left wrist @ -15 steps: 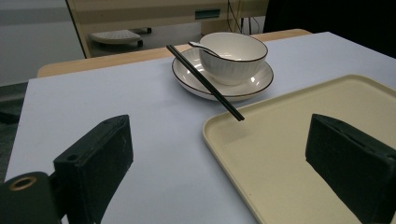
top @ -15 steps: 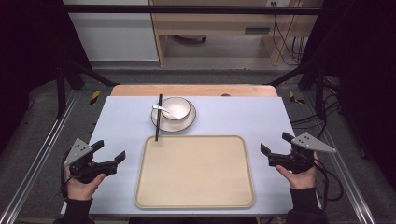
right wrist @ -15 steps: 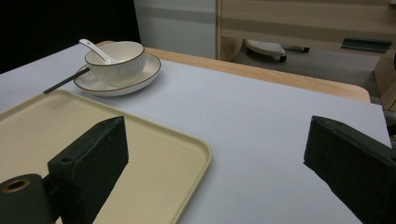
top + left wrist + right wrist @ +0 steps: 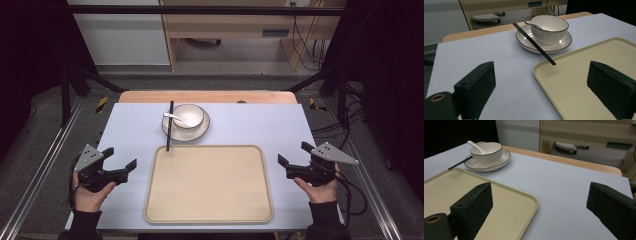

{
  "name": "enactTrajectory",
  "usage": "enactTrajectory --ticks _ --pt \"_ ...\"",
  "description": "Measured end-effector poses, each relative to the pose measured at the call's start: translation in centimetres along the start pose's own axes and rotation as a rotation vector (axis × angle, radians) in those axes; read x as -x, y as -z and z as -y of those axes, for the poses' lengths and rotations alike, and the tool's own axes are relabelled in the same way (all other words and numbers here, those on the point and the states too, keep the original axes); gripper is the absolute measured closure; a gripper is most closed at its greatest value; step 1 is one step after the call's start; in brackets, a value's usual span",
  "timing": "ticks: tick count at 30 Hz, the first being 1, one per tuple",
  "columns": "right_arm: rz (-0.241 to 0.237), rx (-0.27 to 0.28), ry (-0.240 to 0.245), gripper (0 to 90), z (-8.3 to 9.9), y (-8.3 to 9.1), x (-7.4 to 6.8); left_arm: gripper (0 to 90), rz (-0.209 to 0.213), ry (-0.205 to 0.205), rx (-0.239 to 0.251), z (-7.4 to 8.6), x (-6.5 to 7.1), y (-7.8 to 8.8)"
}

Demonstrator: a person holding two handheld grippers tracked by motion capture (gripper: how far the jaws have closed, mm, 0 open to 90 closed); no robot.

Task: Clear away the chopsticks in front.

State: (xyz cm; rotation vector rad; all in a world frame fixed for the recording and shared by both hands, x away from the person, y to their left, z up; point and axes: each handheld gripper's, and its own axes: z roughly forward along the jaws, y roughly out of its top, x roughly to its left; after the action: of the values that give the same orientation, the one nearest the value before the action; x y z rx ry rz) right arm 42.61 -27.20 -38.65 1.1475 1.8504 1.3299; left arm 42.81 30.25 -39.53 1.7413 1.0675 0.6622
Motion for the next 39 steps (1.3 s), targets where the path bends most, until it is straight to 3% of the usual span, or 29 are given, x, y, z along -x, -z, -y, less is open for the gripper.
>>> enactTrajectory --ticks 8,16,21,26,29,39 --pt "0.001 -0.004 0.008 7.0 -0.3 -0.3 -0.5 8.5 0.008 -0.029 -0.022 -1.9 -0.4 -1.6" --pt "0.003 -0.006 0.011 6.9 -0.6 -0.5 -0.7 9.0 0.002 -0.101 -0.045 -4.9 0.1 -3.6" --pt "0.008 -0.007 0.008 6.9 -0.6 -0.6 -0.6 11.1 -0.001 -0.113 -0.053 -6.1 0.2 -5.3" --pt "0.007 -0.006 0.013 7.0 -0.7 -0.7 -0.6 13.7 -0.009 -0.104 -0.079 -6.1 -0.1 -7.7" --pt "0.009 -0.006 0.015 7.0 -0.7 -0.7 -0.6 15.7 -0.020 -0.095 -0.120 -5.7 -0.3 -9.5" --pt "0.010 -0.020 0.021 7.0 -0.5 -1.1 -0.7 24.5 -0.032 -0.114 -0.195 -5.0 -0.6 -14.1"
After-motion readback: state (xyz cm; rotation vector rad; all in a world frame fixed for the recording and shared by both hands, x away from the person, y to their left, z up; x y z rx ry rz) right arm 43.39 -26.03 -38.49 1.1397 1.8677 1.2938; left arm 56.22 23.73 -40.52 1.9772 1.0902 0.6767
